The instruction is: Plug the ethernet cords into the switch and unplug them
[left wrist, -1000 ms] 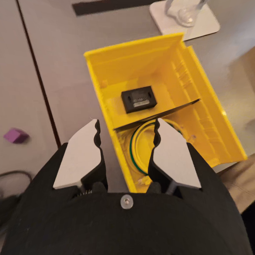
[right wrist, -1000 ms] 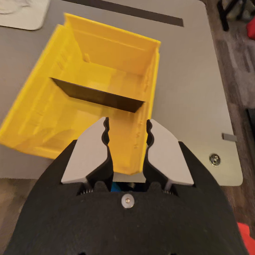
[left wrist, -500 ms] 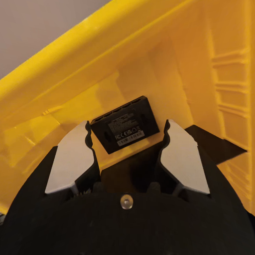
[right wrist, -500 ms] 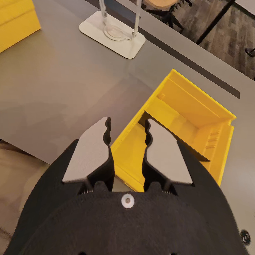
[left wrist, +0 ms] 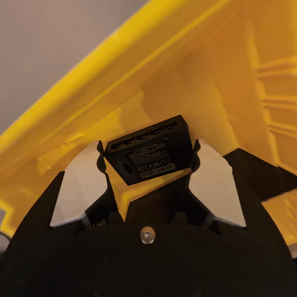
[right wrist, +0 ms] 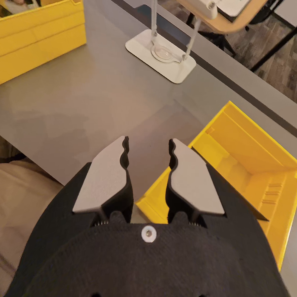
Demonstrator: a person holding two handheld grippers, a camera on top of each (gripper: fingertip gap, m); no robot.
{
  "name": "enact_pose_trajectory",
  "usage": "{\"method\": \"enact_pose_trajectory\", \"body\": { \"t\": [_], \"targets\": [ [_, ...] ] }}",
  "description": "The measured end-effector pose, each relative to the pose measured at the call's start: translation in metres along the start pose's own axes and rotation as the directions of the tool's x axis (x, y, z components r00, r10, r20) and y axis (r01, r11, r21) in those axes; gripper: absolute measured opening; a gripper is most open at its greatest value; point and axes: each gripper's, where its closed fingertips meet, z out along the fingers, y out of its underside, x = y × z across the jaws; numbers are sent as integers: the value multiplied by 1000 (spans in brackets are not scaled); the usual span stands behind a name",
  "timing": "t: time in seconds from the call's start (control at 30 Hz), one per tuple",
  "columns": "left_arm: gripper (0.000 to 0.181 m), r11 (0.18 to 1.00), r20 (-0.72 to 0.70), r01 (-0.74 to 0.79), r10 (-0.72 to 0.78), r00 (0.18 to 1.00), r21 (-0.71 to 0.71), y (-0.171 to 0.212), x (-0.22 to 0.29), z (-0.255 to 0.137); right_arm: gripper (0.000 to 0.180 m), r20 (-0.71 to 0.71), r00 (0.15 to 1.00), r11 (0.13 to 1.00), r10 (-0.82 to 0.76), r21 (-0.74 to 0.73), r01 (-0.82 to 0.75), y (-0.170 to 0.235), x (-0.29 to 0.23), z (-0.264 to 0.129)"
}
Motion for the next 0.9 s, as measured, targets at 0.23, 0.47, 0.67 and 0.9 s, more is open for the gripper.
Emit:
{"method": "enact_pose_trajectory", "body": {
  "t": [0.23,0.47,0.67,0.9],
  "targets": [
    [105,945,-218,-120,192,957,304,-19,57,-95,56,97,950,946,-298,166,280,-56,-57,11],
    [105,797,-325,-482,593,736,364,5,171,-157,67,-42,639,573,-768,400,715,-123,-149,34],
    [104,648,-374,-673,759,533,356,22,239,-170,66,-46,488,385,-872,553,739,-150,-199,41],
    [105,541,-388,-784,822,417,304,27,274,-171,54,-131,324,228,-937,472,851,-143,-214,51]
  ]
}}
